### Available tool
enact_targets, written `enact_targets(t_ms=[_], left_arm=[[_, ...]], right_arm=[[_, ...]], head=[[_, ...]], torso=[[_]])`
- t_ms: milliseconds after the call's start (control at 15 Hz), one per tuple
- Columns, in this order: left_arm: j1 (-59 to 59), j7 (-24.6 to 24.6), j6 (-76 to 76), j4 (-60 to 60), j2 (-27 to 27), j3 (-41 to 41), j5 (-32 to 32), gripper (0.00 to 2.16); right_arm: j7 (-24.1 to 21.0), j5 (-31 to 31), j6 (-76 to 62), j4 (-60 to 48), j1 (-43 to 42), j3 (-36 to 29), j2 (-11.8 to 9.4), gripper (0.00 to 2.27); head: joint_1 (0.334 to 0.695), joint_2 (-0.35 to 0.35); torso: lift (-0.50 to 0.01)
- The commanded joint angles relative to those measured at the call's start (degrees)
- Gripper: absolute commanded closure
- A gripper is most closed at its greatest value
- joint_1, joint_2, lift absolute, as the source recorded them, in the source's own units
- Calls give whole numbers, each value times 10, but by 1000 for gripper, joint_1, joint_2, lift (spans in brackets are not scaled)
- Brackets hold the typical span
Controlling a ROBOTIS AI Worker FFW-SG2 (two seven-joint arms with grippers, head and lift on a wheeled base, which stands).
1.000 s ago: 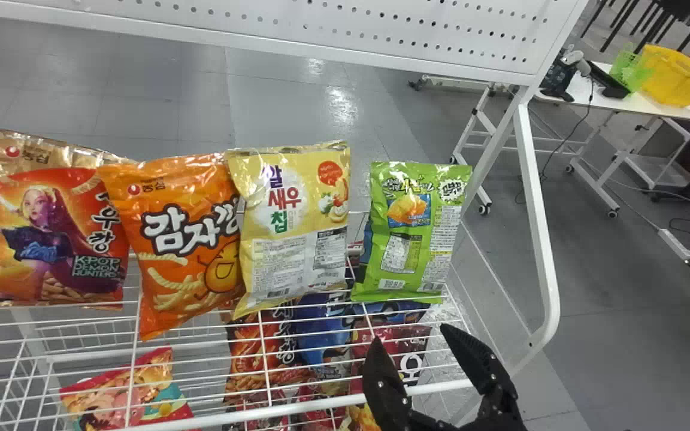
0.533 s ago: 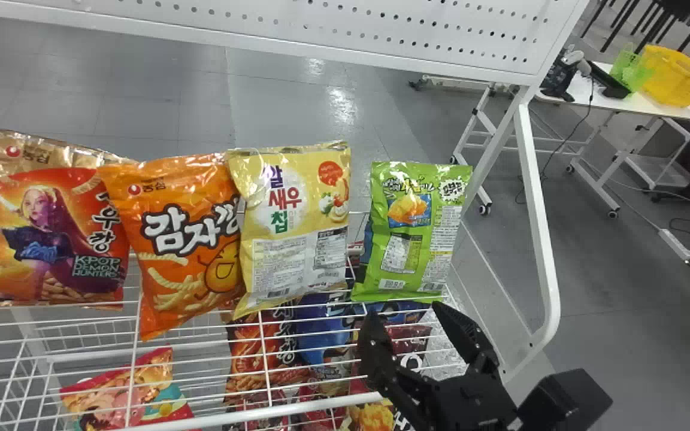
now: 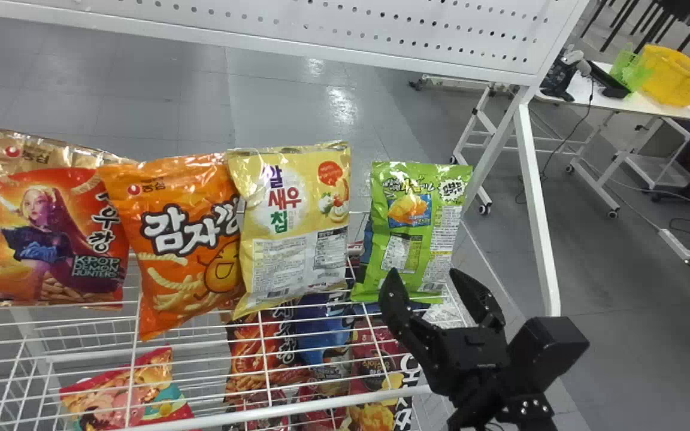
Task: Hold basket handle with left hand then pick Gkobukchip with right hand and place into basket
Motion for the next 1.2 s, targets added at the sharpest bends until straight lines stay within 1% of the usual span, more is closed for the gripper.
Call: enact_targets(t_ms=[0,200,400,667,1000,1067,1133], left_arm=[[-2,0,1,-2,0,2,1,1453],[-6,2,1,3,0,11,0,1453],[-8,1,1,7,1,19,1,1453],[-13,2,1,10,1,18,0,1453],[-21,1,1,18,2,16,0,1453],[-21,0,1,19,3,17,1,1453],[-21,-2,1,22,5,18,1,1453]], right_arm=[[0,3,9,35,-43,-3,-5,134],[-3,15,27,70,-93,-6,-9,134],[-3,31,42,101,-134,-6,-9,134],[-31,47,46,120,-160,-2,-9,134],[-48,75,72,140,-179,0,-4,134],[-49,80,79,149,-186,1,-4,151],[-48,90,76,162,-193,1,-4,275]], head=[[695,-350],[695,-350],[695,-350],[695,-350],[695,-350],[695,-350],[695,-350]], torso=[[-32],[-32],[-32],[-32],[-32],[-32],[-32]])
